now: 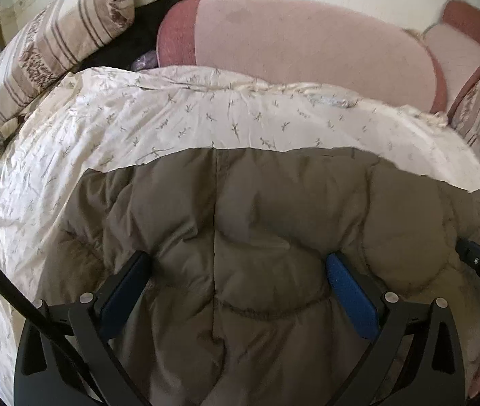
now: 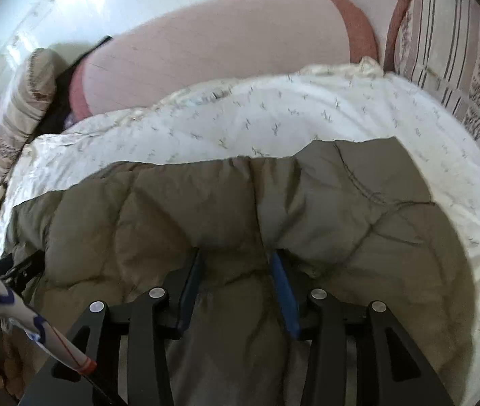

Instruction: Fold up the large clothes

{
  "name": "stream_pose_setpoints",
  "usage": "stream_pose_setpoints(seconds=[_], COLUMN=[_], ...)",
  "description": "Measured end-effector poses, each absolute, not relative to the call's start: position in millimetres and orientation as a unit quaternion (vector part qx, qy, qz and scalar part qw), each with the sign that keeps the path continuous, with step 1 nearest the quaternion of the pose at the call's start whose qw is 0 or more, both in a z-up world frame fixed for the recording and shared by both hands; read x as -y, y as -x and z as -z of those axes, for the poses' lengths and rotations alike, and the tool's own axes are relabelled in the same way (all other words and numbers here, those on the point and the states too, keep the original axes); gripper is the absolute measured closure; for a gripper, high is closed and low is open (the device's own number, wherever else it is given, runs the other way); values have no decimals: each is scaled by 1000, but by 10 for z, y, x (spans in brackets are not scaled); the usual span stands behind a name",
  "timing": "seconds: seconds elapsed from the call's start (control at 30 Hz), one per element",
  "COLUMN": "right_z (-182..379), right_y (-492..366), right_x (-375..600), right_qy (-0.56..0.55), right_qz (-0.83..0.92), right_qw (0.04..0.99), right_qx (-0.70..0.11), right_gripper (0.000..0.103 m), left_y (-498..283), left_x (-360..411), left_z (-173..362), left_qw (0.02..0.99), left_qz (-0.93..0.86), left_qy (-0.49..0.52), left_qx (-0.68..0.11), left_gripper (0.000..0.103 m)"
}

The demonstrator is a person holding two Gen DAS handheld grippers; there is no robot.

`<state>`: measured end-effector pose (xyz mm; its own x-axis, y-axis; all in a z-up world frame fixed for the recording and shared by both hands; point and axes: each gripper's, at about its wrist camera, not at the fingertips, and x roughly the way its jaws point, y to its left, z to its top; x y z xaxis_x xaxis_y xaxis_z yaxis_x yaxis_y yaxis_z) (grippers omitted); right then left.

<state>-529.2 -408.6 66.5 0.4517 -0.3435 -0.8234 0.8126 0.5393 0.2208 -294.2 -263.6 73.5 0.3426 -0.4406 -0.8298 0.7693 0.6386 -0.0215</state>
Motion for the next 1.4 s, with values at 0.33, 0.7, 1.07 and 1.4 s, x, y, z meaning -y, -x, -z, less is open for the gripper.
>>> stream_pose_setpoints(seconds=[0.33,0.7,1.07,1.4], right_z=[-861,-928,-1114,-768], right_y=[6208,6620,6896,6819], right_x=[2828,2120,1695,2289], right_qy=[-283,-237,-217,-255], right_qz=[358,384,394,426], right_qw=[827,841,848,814], right_qx=[-328,-300,-282,-302], right_gripper=[48,47,42,42], left_y=[3794,4129,4703,4274], left_x=[1394,714,199,463], left_z=[-930,-892,-1227,-836], left_qw=[825,835,855,859], left_qz=[392,383,403,362], left_qy=[-171,-145,-149,-157], left_qx=[-369,-368,-291,-326], left_gripper=[0,0,0,0])
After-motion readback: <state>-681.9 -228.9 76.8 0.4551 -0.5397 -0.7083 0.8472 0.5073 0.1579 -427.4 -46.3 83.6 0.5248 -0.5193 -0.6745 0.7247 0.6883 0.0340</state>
